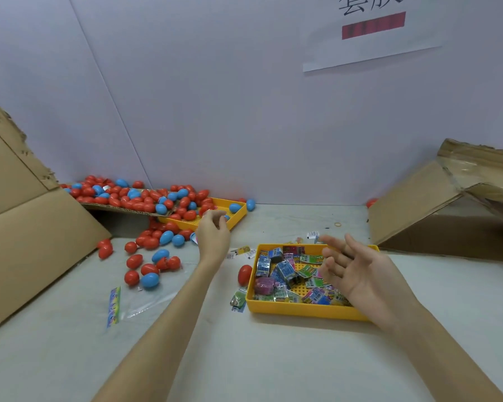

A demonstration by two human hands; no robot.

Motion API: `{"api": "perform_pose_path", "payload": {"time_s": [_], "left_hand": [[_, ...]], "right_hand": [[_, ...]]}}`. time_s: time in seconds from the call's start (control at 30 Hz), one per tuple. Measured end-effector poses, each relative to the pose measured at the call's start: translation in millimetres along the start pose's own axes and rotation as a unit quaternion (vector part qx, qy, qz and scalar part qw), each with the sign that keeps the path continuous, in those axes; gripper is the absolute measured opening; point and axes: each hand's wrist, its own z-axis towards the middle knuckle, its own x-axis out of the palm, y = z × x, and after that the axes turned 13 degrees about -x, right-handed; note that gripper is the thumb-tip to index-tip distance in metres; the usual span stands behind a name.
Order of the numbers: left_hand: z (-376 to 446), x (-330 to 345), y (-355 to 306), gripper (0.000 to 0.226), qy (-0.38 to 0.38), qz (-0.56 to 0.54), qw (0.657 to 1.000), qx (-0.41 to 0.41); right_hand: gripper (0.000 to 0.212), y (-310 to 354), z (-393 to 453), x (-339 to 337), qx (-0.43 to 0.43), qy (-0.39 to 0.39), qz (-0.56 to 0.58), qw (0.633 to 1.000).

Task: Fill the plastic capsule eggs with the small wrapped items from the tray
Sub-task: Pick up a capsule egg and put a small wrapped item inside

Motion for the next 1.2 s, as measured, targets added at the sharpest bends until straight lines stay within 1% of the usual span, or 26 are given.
{"api": "perform_pose_path", "payload": {"time_s": [0.07, 0.13, 0.23, 0.3, 0.33, 0.37, 0.5, 0.63, 0.67, 0.73, 0.8, 0.87, 0.9, 0.93, 0.97, 1.0, 1.03, 1.07, 1.1, 1.13, 1.2], "left_hand": [[41, -5, -2, 0.02, -0.011, 0.076, 0.997, -0.006], [80, -11, 0, 0.022, -0.007, 0.19, 0.982, -0.002], [120, -19, 8, 0.032, 0.017, 0.331, 0.944, -0.011], [133, -22, 16, 0.043, 0.047, 0.425, 0.904, -0.011], [136, -22, 21, 0.046, 0.058, 0.458, 0.887, -0.011], [139, -20, 25, 0.047, 0.06, 0.47, 0.88, -0.012], [145, -12, 30, 0.036, 0.017, 0.44, 0.898, 0.004], [129, -15, 31, 0.029, -0.012, 0.387, 0.921, 0.033], [120, -16, 27, 0.029, -0.027, 0.359, 0.932, 0.047], [95, -19, 16, 0.027, -0.037, 0.263, 0.962, 0.066], [60, -20, 2, 0.024, -0.003, 0.167, 0.983, 0.076], [18, -21, -12, 0.021, 0.053, 0.084, 0.993, 0.068], [-5, -22, -18, 0.02, 0.08, 0.03, 0.995, 0.057], [-28, -22, -23, 0.019, 0.105, -0.027, 0.993, 0.041], [-49, -21, -27, 0.021, 0.122, -0.076, 0.989, 0.026], [-68, -20, -30, 0.022, 0.134, -0.109, 0.985, 0.01], [-85, -18, -32, 0.021, 0.141, -0.129, 0.981, -0.005], [-98, -15, -33, 0.021, 0.148, -0.145, 0.978, -0.015], [-109, -13, -34, 0.021, 0.152, -0.156, 0.976, -0.016], [-117, -12, -34, 0.022, 0.154, -0.159, 0.975, -0.004], [-126, -12, -31, 0.027, 0.155, -0.142, 0.977, 0.036]], "right_hand": [[0.039, -2, 1, 0, 0.007, 0.002, -0.004, 1.0], [0.039, -3, 3, -2, 0.014, 0.0, 0.004, 1.0], [0.039, -3, 6, -5, 0.019, -0.003, 0.019, 1.0], [0.039, -4, 8, -5, 0.023, -0.005, 0.016, 1.0], [0.038, -5, 9, -5, 0.025, -0.004, 0.015, 1.0], [0.038, -6, 9, -4, 0.028, -0.003, 0.015, 1.0], [0.036, -7, 10, -4, 0.027, -0.012, 0.018, 0.999], [0.035, -5, 8, -4, 0.027, -0.03, 0.023, 0.999], [0.036, -4, 7, -3, 0.027, -0.031, 0.027, 0.999], [0.037, -3, 6, -3, 0.026, -0.031, 0.031, 0.999], [0.037, -3, 4, -1, 0.024, -0.032, 0.022, 0.999], [0.036, -5, 3, 0, 0.005, -0.035, 0.0, 0.999], [0.036, -6, 2, 1, -0.018, -0.037, -0.032, 0.999], [0.033, -8, 1, 2, -0.058, -0.034, -0.098, 0.993], [0.031, -10, -2, 2, -0.116, -0.022, -0.213, 0.97], [0.029, -12, -5, 2, -0.185, -0.001, -0.368, 0.911], [0.028, -15, -9, 1, -0.25, 0.029, -0.52, 0.816], [0.028, -18, -12, 1, -0.291, 0.071, -0.622, 0.723], [0.029, -21, -13, 0, -0.298, 0.112, -0.678, 0.662], [0.032, -23, -14, -1, -0.275, 0.147, -0.708, 0.633], [0.04, -27, -15, -2, -0.204, 0.197, -0.754, 0.593]]}}
